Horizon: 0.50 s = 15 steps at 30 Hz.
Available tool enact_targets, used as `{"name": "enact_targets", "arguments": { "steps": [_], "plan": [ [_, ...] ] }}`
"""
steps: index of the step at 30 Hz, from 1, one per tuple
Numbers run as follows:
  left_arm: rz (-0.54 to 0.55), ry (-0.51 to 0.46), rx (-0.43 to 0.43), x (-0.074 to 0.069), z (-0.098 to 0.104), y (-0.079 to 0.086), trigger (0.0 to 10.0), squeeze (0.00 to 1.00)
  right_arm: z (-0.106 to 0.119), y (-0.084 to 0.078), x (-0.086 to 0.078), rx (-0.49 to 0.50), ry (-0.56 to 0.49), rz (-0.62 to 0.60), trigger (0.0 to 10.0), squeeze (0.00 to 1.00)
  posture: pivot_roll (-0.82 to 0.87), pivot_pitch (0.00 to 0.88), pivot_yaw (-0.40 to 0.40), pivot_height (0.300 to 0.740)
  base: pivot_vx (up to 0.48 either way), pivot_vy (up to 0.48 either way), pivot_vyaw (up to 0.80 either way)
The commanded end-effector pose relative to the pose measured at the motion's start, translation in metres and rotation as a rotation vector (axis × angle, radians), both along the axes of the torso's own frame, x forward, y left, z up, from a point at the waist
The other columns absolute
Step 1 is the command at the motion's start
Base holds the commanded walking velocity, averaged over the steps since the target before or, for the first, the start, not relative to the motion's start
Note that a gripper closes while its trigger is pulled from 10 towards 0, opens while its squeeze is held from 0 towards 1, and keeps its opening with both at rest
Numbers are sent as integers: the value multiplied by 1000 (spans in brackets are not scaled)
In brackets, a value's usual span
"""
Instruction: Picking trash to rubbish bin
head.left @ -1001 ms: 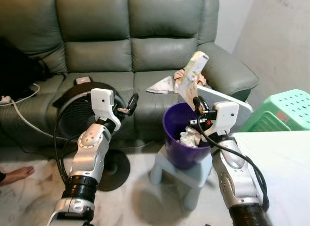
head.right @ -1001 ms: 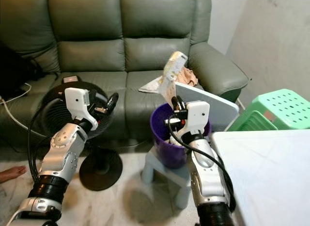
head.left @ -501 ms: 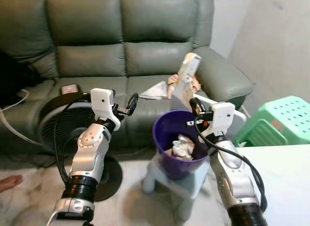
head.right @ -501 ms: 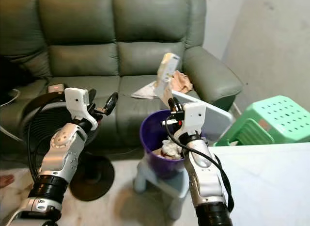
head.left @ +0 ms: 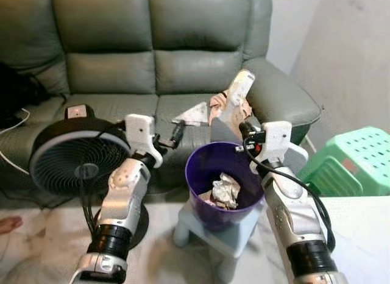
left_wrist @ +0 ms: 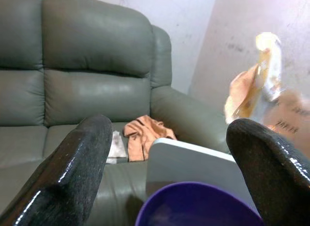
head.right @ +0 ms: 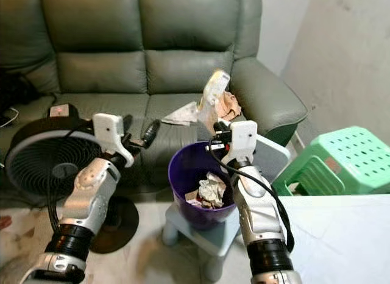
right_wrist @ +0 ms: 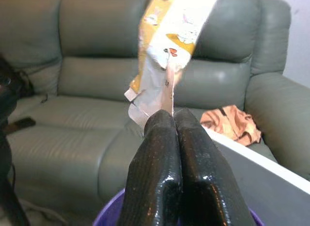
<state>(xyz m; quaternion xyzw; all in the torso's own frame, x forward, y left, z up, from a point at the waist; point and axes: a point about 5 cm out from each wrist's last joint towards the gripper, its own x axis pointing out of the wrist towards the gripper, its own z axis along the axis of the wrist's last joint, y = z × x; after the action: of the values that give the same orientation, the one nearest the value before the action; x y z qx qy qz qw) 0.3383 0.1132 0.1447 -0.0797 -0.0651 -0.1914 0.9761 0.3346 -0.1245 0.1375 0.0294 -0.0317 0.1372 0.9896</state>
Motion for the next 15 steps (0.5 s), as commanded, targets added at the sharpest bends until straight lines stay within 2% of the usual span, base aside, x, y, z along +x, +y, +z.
{"name": "enact_targets", "arguments": {
  "steps": [1,9,11,15],
  "plan": [
    [-6,-24,1,-4,3,-2,10000,0,3,-1,7,-21,19,6,10000,0,75,74,-98,715,0,0,0],
    [-40,-16,2,-24,-6,-18,10000,0,-3,-5,21,-58,87,9,10000,0,116,117,-152,715,0,0,0],
    [-43,-16,0,-26,-7,-20,10000,0,-4,-4,23,-69,92,11,10000,0,116,117,-152,715,0,0,0],
    [-81,-15,3,-39,-8,-36,10000,0,-7,4,33,-120,128,32,10000,0,142,134,-187,715,0,0,0]
  ]
}}
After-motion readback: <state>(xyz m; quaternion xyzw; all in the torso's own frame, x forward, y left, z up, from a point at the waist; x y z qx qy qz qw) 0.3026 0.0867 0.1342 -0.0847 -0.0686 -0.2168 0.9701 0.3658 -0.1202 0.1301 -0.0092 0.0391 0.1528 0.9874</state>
